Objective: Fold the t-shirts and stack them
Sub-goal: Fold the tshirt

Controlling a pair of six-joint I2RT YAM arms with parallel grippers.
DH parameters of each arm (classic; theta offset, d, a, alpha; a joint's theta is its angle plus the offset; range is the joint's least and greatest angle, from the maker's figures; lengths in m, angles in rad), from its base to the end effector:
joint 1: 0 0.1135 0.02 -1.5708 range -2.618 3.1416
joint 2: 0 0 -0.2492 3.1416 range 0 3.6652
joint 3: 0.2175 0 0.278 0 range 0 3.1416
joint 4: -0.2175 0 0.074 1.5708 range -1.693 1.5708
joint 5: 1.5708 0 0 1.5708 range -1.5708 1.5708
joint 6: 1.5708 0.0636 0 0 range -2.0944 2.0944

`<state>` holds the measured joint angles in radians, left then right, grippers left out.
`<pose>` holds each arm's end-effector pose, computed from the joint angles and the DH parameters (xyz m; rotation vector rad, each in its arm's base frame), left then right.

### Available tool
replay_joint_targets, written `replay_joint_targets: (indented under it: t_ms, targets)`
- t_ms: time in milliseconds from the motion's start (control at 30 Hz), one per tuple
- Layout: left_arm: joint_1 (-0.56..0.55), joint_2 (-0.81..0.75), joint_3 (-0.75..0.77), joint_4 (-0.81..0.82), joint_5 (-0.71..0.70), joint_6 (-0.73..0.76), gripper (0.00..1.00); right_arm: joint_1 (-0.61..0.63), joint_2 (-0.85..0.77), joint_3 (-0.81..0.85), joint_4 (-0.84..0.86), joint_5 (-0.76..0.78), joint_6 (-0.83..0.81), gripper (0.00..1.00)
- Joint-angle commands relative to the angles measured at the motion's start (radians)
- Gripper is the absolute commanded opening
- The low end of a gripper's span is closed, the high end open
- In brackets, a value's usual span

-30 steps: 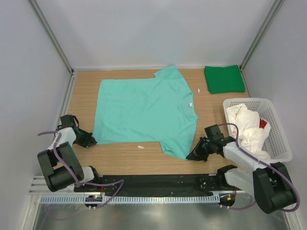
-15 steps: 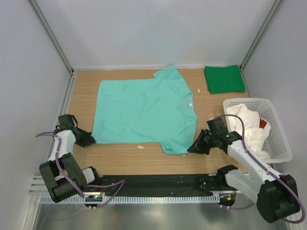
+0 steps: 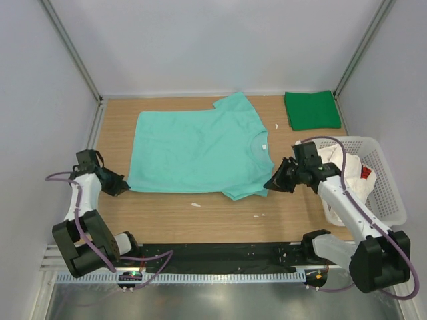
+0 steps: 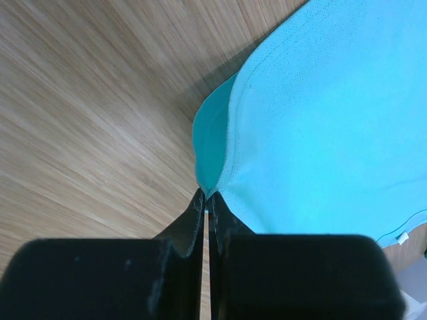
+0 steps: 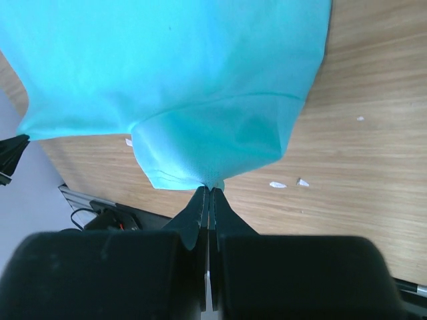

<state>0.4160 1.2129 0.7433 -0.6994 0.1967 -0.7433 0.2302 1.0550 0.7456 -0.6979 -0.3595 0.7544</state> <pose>0.2385 0.0918 0.1521 -1.4628 2.3355 -0.3596 0.2337 0.0777 0.1919 0.5625 2.6449 0.8018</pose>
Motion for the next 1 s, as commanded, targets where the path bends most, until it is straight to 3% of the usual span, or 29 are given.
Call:
replay_joint_targets:
  t_ms: [0,333,967]
  targets:
    - [-0.014,0.037,0.05,0.024,0.026,0.021,0.0,-0.022,0.06,0.081,0.058,0.004,-0.044,0.01]
    - [-0.101,0.195,0.215,0.063,0.006,-0.007,0.0,-0.077,0.23,0.222,0.113,-0.019,-0.081,0.01]
    - [-0.14,0.54,0.502,0.063,-0.008,-0.027,0.0,-0.117,0.609,0.558,0.156,-0.058,-0.099,0.01]
